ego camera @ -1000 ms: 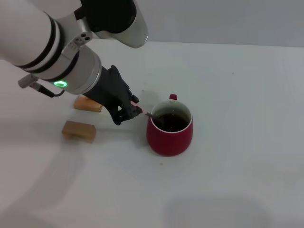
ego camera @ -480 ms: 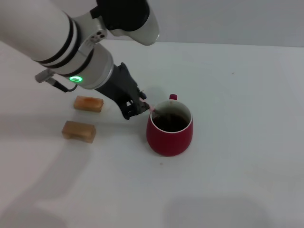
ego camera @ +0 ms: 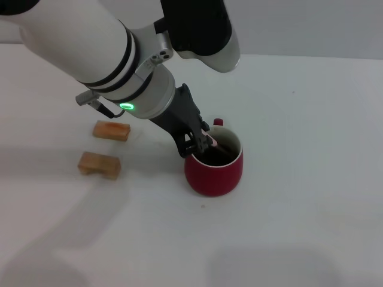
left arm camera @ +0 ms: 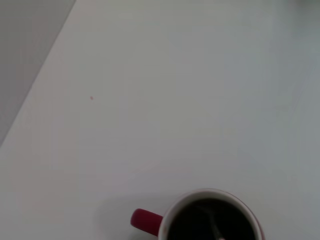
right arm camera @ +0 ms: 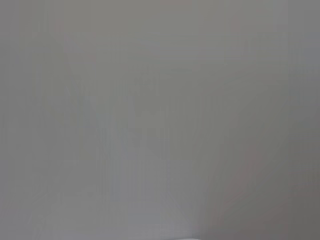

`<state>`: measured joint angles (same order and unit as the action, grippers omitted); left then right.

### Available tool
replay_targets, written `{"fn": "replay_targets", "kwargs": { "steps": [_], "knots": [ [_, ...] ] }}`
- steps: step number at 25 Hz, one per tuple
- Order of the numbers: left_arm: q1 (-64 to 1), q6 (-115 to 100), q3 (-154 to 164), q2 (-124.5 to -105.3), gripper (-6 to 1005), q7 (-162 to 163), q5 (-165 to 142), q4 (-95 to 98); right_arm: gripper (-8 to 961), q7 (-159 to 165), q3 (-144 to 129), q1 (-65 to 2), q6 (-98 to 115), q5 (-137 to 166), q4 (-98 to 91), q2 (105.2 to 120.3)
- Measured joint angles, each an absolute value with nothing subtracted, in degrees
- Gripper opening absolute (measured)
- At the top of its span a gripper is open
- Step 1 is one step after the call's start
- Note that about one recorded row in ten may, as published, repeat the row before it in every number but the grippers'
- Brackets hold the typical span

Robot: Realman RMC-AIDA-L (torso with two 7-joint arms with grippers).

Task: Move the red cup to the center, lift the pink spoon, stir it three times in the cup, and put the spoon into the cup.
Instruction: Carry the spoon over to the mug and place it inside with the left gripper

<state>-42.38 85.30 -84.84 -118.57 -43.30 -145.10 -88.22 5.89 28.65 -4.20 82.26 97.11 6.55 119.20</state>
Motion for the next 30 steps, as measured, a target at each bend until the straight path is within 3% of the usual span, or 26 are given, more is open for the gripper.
{"fn": "replay_targets", "kwargs": {
  "steps": [18,30],
  "knots": [
    [-36.89,90.77,-84.01,-118.2,167,-39.05,-146.49,-96.21,-1,5.89,28.63,-5.35,81.79,97.15,6.22,119.18],
    [-40.04,86.55,-84.84,-118.19,166,-40.27,-149.66,-89.9,0,5.88,27.69,-5.17,81.73,97.21,6.41,119.22]
  ]
}}
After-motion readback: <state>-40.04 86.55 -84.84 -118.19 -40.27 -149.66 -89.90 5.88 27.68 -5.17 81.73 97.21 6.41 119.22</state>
